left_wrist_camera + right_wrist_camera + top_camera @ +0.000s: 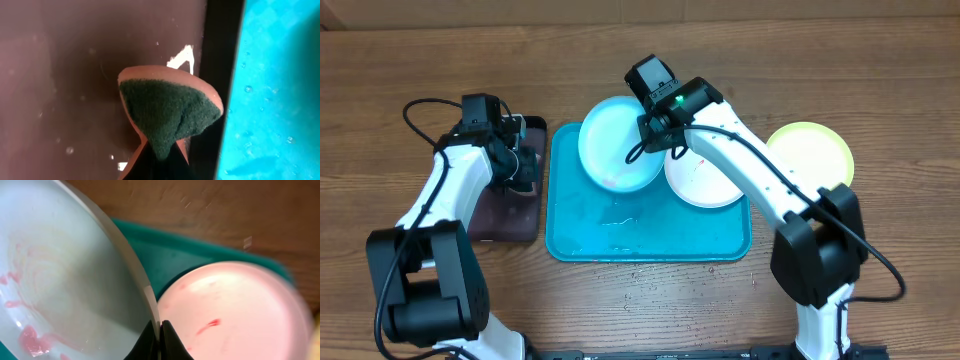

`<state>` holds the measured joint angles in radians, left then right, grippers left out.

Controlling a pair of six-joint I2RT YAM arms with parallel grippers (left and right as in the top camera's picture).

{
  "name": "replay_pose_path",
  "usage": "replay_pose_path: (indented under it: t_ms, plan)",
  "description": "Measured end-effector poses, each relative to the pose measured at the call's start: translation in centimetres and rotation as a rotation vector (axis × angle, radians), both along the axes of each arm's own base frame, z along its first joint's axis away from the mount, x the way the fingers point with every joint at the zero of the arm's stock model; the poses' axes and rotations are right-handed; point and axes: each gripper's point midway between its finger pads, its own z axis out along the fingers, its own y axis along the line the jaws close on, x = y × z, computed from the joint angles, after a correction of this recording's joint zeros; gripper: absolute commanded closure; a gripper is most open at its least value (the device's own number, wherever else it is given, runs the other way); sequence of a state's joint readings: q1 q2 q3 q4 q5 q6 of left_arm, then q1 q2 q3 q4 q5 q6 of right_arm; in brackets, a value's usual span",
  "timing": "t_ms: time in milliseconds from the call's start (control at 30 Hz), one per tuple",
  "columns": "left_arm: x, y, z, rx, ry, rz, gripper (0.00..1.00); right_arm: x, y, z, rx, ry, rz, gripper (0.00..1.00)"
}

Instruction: Clean dirty plates on tray and stack at the side

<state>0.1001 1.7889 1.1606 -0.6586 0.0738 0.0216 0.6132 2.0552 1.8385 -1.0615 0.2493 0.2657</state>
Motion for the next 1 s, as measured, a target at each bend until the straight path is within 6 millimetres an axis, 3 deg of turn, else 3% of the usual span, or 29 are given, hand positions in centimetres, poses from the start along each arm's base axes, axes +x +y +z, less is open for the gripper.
replay_pose_path:
  t_ms: [100,133,233,400,633,800,867,1000]
  plan:
    - [0.5,0.2,-0.2,0.011,-0.015,-0.007,0.92,0.5,-0.5,2.1,-0.108,-0.114,0.0,0.96]
    - [0.6,0.3,-0.1,0.019,-0.02,-0.007,0.86,0.5,-0.5,2.2,-0.121,-0.123,0.001,0.96]
    - [0.7,0.8,-0.1,0.052,-0.022,-0.007,0.54,0.3,-0.3,3.0,-0.213,-0.189,0.013,0.96]
    - [0.6,1.2,-0.1,0.076,-0.02,-0.009,0.23,-0.2,0.4,4.6,-0.33,-0.298,0.019,0.96]
    - [1.3,1.4,0.1,0.084,-0.048,0.0,0.18,-0.8,1.4,6.8,-0.438,-0.433,0.015,0.96]
    - [2.2,1.5,0.4,0.081,-0.086,0.02,0.25,-0.9,2.1,8.2,-0.475,-0.519,-0.001,0.96]
    - [2.4,1.5,0.3,0.08,-0.09,0.023,0.33,-0.9,2.3,8.6,-0.484,-0.542,-0.009,0.96]
    - [2.6,1.5,-1.0,0.079,-0.071,0.023,0.34,-0.9,2.3,9.1,-0.497,-0.564,-0.018,0.96]
